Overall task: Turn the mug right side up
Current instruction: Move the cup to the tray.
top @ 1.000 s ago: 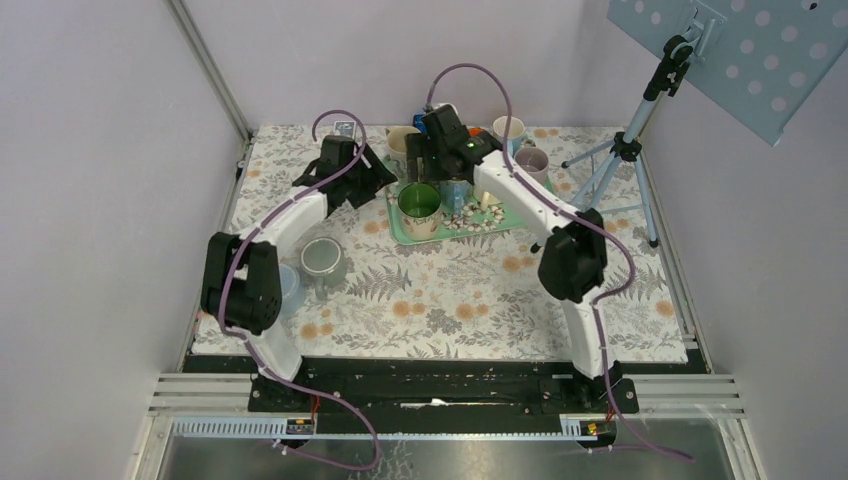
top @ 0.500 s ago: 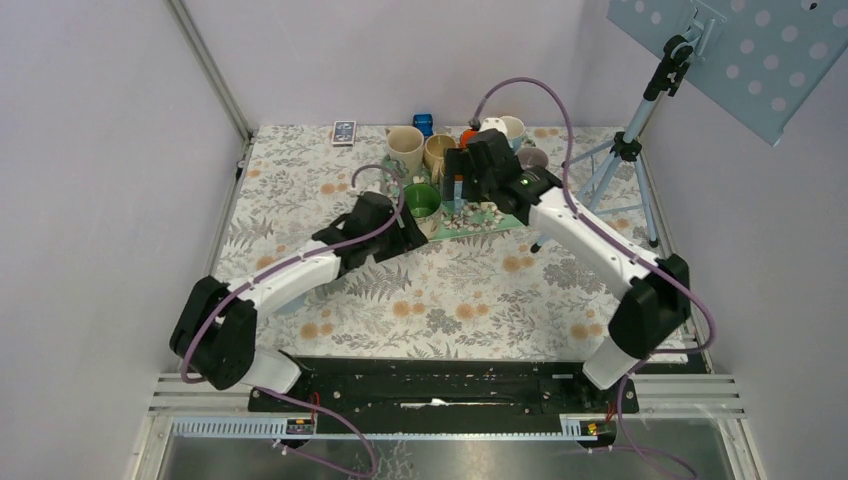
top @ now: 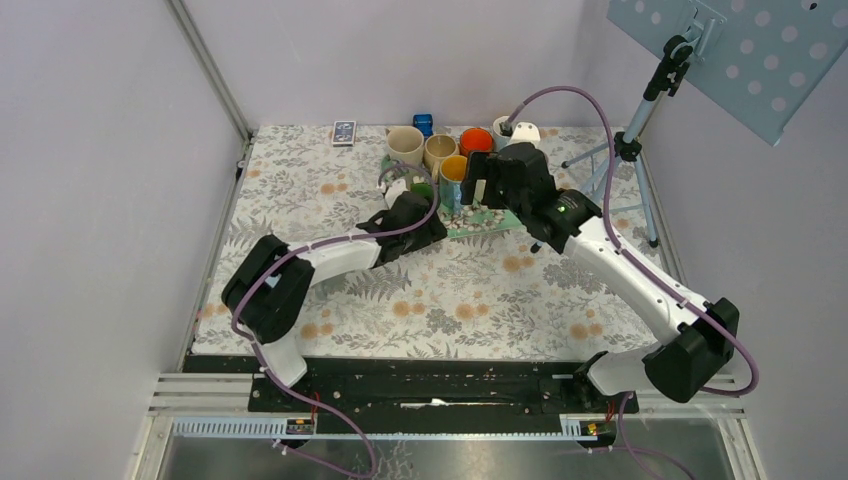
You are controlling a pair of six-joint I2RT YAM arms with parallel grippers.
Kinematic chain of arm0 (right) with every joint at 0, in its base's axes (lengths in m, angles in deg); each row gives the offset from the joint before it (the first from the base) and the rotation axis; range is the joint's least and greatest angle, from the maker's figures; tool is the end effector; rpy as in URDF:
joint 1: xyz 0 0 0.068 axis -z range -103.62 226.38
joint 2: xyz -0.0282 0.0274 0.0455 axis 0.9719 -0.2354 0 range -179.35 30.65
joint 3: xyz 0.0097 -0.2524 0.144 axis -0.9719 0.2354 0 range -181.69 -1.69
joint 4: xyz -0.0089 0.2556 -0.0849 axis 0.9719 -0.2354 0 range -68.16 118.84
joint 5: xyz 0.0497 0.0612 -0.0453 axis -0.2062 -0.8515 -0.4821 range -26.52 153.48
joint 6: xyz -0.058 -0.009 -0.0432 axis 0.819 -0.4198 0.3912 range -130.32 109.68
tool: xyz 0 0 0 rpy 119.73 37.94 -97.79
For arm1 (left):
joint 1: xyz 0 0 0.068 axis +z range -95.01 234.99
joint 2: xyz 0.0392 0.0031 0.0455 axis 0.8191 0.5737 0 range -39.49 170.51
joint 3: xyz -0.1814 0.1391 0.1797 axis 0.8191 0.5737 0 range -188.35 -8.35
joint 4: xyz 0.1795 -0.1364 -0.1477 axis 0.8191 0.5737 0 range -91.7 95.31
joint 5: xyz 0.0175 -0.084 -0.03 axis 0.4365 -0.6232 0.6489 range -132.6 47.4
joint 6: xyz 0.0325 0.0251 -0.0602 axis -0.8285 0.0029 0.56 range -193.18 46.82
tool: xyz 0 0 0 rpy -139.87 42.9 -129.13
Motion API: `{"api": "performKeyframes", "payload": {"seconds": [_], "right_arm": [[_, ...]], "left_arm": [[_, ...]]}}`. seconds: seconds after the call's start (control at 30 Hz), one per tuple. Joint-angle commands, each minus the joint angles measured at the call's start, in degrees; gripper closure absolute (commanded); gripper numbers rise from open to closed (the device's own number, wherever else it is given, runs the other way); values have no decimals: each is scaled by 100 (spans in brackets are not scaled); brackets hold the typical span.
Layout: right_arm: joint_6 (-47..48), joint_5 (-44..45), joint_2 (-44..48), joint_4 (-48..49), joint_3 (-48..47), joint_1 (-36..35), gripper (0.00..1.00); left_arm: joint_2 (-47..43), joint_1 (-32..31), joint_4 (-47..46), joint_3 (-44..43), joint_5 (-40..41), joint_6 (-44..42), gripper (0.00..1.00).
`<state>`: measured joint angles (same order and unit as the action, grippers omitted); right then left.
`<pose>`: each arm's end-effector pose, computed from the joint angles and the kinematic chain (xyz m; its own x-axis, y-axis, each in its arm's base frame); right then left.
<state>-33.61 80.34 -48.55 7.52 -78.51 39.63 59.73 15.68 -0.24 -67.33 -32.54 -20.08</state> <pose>0.2860 0.1916 0.3874 -0.4380 0.1450 -0.8872 -0.2034 0.9453 0.2549 0.3142 -0.2435 0.1855 -0.7272 -0.4222 -0.5412 -0.0976 0.8440 -0.5273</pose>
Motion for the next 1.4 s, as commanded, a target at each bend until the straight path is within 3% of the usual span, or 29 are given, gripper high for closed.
{"api": "performKeyframes", "payload": {"seconds": [0.0,0.63,1.37], "right_arm": [[-87,-27,281,187,131,15,0],[-170,-370,188,288,211,17,0],[-216,-548,106,337,265,10,0]], "left_arm": [[83,-8,-348,-346,681,161,24],[102,987,-22,-357,592,-374,25],[310,1443,4,-728,328,-741,32]]}}
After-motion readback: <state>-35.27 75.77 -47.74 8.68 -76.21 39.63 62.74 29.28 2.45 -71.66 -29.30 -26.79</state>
